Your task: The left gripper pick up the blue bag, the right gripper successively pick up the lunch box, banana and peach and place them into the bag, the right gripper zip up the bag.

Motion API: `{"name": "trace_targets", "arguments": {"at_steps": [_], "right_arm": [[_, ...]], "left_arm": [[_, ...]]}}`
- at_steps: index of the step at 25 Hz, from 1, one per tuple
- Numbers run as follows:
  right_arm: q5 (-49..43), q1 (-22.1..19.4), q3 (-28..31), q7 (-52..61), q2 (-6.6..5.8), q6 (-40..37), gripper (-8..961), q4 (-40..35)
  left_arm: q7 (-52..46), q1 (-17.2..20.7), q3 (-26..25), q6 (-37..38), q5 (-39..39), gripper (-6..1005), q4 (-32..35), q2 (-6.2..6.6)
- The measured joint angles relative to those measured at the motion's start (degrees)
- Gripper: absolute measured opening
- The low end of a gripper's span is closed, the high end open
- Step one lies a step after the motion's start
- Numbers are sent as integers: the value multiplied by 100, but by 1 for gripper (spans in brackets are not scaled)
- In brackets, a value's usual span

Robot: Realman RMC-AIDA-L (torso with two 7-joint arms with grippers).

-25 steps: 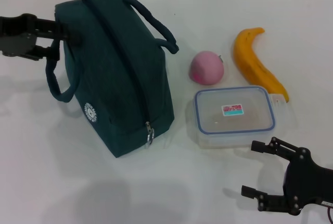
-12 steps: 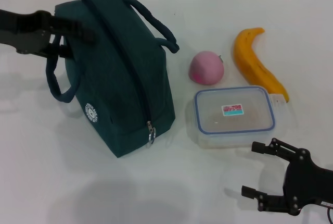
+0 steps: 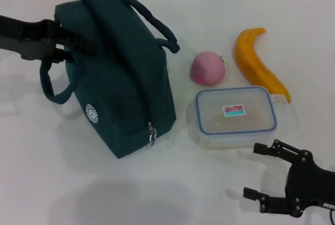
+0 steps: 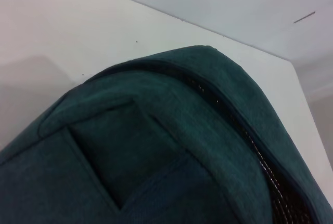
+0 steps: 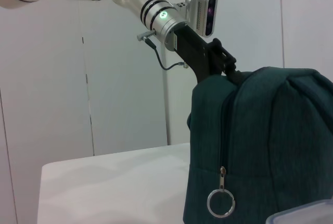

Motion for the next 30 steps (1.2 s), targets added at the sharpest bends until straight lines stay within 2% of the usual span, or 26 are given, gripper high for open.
{"name": "trace_targets", "arguments": {"at_steps": [1,5,12,17,22,25,30], "right_arm": [[0,0,0,0,0,-3,834,0],[0,-8,12,10,0,-36,828,0],[1,-18,20,28,0,-61,819,0],[0,-18,32,33,0,-89,812,0],[285,-19,39,211,1,-348,805,97],[859,-18,45,784,0,-682,801,312],[2293,-37,45,2417,-12,-1009,794,941]], "left_arm": [[68,6,-1,-1,0,655,0,-8],[361,34,-36,-5,-28,569,44,-42],[377,18,-47,-7,-30,418,14,-26],[296,-1,-41,11,-22,185,6,9],[288,-1,-53,31,-79,34,3,28],[287,21,-53,87,-256,34,4,51],[353,38,-51,282,-696,34,-61,131]]}}
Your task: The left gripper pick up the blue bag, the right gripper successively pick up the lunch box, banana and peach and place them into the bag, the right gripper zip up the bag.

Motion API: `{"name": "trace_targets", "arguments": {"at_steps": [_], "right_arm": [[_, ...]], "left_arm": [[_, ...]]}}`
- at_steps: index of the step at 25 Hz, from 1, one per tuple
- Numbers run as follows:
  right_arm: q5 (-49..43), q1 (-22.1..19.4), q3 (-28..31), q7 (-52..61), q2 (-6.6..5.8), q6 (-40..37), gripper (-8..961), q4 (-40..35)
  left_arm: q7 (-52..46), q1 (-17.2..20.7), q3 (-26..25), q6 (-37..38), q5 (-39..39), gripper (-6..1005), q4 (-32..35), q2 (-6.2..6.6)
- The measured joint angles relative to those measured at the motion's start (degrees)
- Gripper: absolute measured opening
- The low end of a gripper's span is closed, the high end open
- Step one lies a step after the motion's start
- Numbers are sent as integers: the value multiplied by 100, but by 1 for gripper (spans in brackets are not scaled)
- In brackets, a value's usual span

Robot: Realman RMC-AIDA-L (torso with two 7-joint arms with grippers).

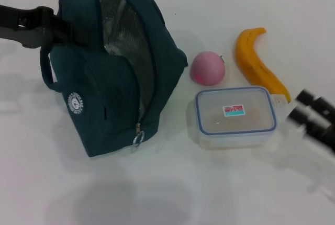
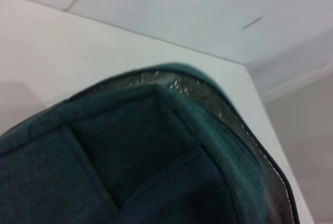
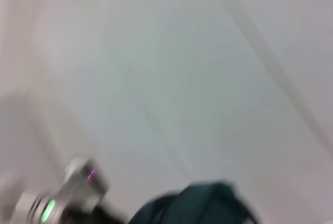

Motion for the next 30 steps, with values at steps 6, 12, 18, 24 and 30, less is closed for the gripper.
{"name": "trace_targets", "arguments": {"at_steps": [6,12,18,24,30], "right_arm": [[713,-23,-1,2118,-124,286,786,303],[731,-3,2,3476,-149,713,778,309],[640,137,-94,4157,-136,1191,770,314],[608,341,-383,4352,-26,1726,762,322],[602,490,-583,4406,15,2010,754,324]], "left_arm": [[104,-3,1,182,-144,34,-6,67],[253,-6,45,308,-173,34,-14,75],[413,-20,45,421,-156,34,-184,72],[459,-17,45,431,-141,34,-230,75],[511,-43,45,431,-140,34,-233,74]]}}
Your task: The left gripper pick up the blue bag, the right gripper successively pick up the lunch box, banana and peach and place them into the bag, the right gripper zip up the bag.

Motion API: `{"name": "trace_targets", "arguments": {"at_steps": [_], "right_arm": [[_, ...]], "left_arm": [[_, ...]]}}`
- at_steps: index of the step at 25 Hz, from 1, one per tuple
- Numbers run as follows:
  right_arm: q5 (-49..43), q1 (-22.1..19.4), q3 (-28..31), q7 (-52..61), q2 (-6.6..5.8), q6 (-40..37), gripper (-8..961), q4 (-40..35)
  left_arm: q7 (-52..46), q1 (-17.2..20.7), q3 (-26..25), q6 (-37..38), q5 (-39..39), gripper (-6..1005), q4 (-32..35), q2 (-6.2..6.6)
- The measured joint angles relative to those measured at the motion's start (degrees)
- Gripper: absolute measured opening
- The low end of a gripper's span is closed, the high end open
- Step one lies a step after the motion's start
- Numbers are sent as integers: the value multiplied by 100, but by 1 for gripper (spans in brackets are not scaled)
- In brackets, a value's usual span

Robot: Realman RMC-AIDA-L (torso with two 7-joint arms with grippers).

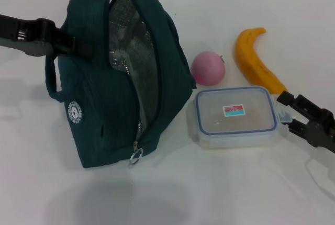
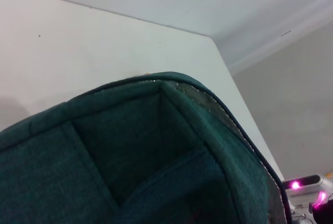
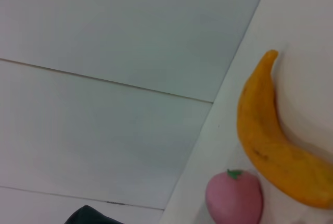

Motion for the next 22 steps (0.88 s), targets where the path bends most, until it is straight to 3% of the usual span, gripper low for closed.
{"name": "trace_targets", "arguments": {"at_steps": [22], "right_arm": [[4,364,-150,155,24,-10,724,-87]], "left_arm": [[141,19,0,-1,1,33,-2,-2]]}}
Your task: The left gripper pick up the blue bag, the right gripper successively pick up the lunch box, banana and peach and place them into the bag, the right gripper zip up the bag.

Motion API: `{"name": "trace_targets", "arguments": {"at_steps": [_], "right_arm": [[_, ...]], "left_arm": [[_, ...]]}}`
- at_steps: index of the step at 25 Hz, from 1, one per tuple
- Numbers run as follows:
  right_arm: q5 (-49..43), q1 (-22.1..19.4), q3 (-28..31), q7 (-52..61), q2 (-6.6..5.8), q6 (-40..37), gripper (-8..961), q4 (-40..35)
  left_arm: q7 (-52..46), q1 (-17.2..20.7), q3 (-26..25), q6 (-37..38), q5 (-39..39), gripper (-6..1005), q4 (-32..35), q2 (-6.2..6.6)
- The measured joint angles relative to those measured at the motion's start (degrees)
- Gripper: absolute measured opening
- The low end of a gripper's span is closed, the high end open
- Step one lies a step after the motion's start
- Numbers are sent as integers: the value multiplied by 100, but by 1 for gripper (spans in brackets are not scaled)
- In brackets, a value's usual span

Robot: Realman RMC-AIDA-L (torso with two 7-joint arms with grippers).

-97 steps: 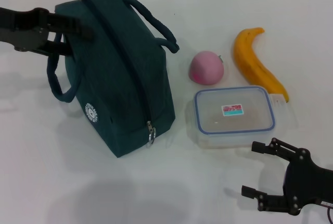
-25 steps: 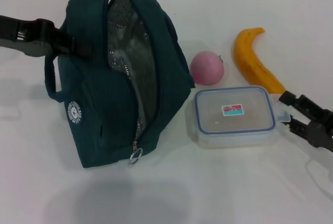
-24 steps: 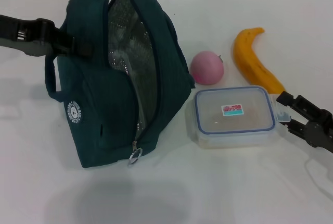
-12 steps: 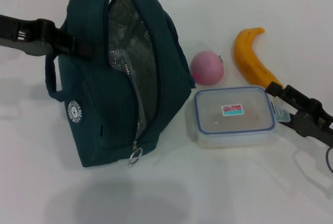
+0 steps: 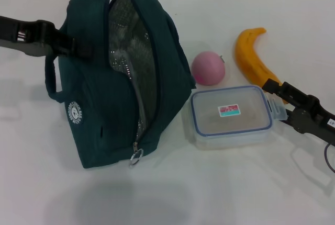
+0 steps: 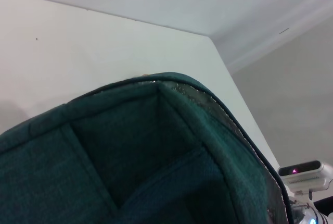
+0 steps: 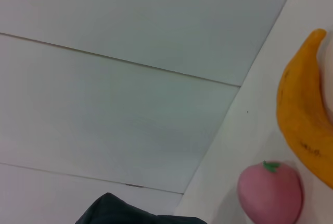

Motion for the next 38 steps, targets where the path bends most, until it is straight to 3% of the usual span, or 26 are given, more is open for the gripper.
{"name": "trace_targets", "arguments": {"at_steps": [12,22,28,38], "right_arm": [[-195,18,-6,-48,-33,34,708,-43],[-200,9,-6,-52,-27,-5,271,-61],[-196,-3,11,-118,-26,-162,128,-62],[-60,-36,136,-206,-20,-504,92,-71]], "left_arm": [[22,20,0,48,-8,33,0,0],[68,24,0,70,-3,33,1,0],[78,27,0,77,-8,33,0,1],[94,27,0,81,0,34,0,-6]]}}
